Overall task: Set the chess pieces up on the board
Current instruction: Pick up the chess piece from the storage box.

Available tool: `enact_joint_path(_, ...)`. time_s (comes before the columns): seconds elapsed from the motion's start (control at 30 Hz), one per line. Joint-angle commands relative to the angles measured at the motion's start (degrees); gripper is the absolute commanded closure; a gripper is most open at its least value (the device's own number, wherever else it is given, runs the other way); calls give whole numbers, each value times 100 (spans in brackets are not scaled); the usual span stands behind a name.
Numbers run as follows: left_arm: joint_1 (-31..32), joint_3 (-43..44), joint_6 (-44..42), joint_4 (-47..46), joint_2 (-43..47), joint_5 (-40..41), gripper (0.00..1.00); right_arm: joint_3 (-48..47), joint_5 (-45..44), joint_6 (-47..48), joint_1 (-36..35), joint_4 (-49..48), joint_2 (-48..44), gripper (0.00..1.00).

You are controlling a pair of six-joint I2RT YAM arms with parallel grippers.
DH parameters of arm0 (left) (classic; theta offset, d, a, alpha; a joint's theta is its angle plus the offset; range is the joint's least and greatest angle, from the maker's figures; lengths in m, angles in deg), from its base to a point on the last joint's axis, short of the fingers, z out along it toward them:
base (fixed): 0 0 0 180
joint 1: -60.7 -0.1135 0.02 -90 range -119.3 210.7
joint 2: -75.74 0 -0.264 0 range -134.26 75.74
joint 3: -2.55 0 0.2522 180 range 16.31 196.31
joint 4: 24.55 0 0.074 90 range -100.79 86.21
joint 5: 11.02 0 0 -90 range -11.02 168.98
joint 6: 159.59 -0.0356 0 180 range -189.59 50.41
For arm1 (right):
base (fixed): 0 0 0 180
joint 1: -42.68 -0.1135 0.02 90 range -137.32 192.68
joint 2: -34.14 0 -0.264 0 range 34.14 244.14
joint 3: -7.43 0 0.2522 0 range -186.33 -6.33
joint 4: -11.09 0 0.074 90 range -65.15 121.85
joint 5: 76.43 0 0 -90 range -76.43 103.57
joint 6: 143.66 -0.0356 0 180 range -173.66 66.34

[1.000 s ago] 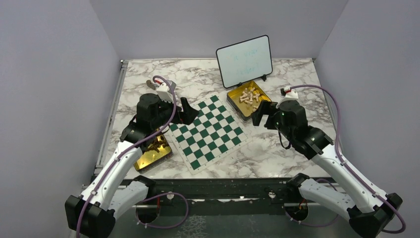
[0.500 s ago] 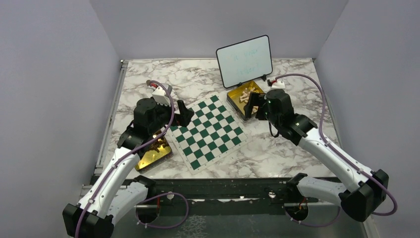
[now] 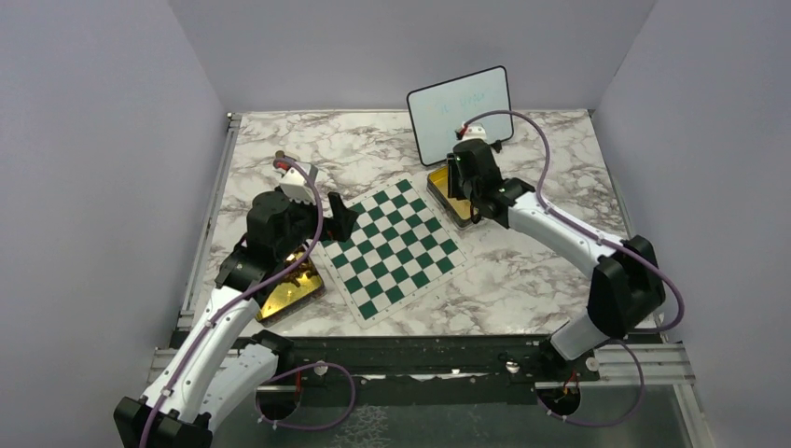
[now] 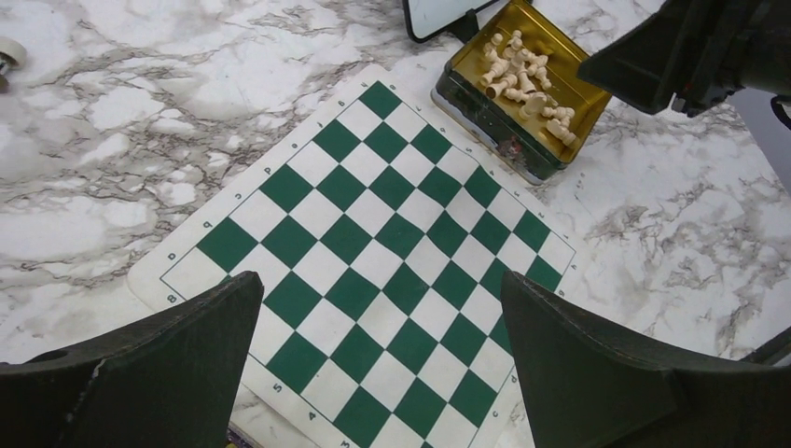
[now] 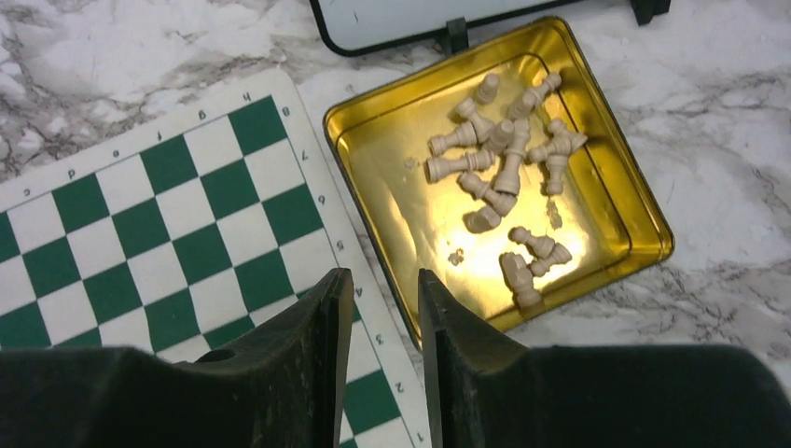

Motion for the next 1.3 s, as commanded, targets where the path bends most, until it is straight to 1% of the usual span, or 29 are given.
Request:
enact_joint_path(0.0,48,-24,-168,-21,128,421,1,-624,-114,411,234,-402,712,64)
enact_joint_path(0.17,81,-20,-201,-26,170,445,1,-1106,0,440,577,-285,1440,66)
enact_joint_path(0.3,89,-20,-228,-21,201,506,1,-1349,303,328,934,-155,1810,66)
enact_joint_path(0.47,89,-11,-245,-21,219,529,1,-1608,639,285,1141,-52,2170,64)
enact_joint_path(0.7,97,-17,-259,-5,204,546,1,-1919,650,299,1268,-22,2571,62)
enact_joint_path(0.93,98,-11,-258,-4,186,562,1,-1983,487,335,1300,-10,2775,64)
enact_joint_path(1.17,106,-11,-267,-4,178,580,1,-2045,516,394,1345,7,2974,64)
enact_joint_path(1.27,107,-11,-272,-4,171,590,1,-2090,466,423,1348,45,3081,66)
